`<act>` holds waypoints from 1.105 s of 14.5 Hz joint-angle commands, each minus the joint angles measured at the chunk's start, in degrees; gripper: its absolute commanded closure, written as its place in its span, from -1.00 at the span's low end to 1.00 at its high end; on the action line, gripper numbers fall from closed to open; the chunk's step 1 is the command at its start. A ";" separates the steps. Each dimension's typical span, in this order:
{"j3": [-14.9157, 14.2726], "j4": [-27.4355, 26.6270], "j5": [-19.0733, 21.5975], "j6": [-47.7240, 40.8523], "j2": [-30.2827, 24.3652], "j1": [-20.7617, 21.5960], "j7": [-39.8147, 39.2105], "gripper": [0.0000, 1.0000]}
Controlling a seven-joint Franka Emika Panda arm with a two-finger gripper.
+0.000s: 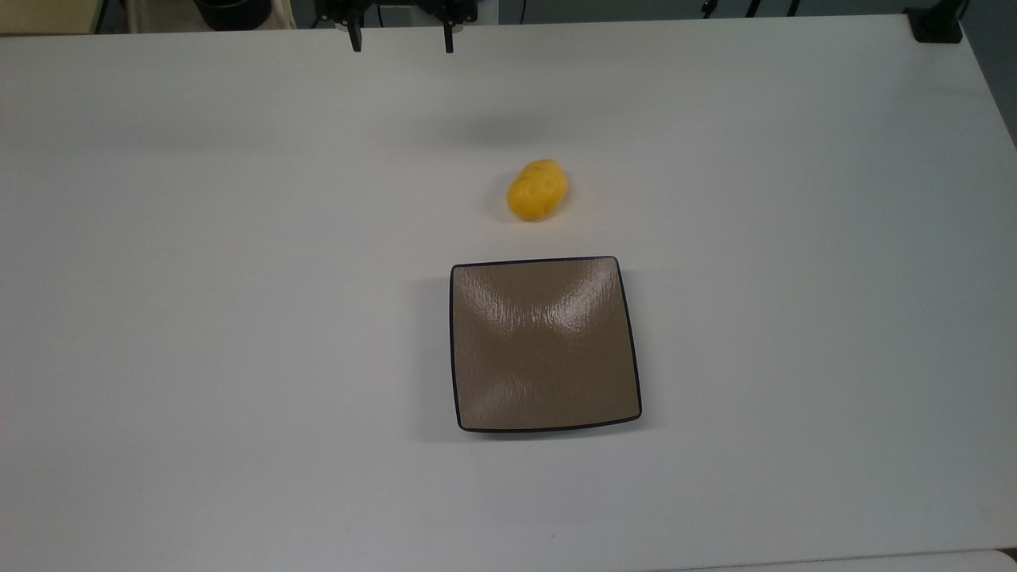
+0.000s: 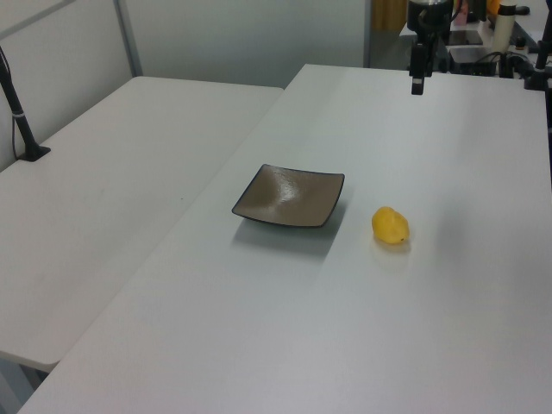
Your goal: Put potatoes on a ceramic plate
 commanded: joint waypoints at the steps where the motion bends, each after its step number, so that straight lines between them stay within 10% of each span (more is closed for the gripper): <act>1: -0.19 0.20 -0.89 0.78 0.10 0.88 0.99 -1.00; 16: 2.70 -2.87 2.54 0.87 -0.42 2.29 13.56 -1.00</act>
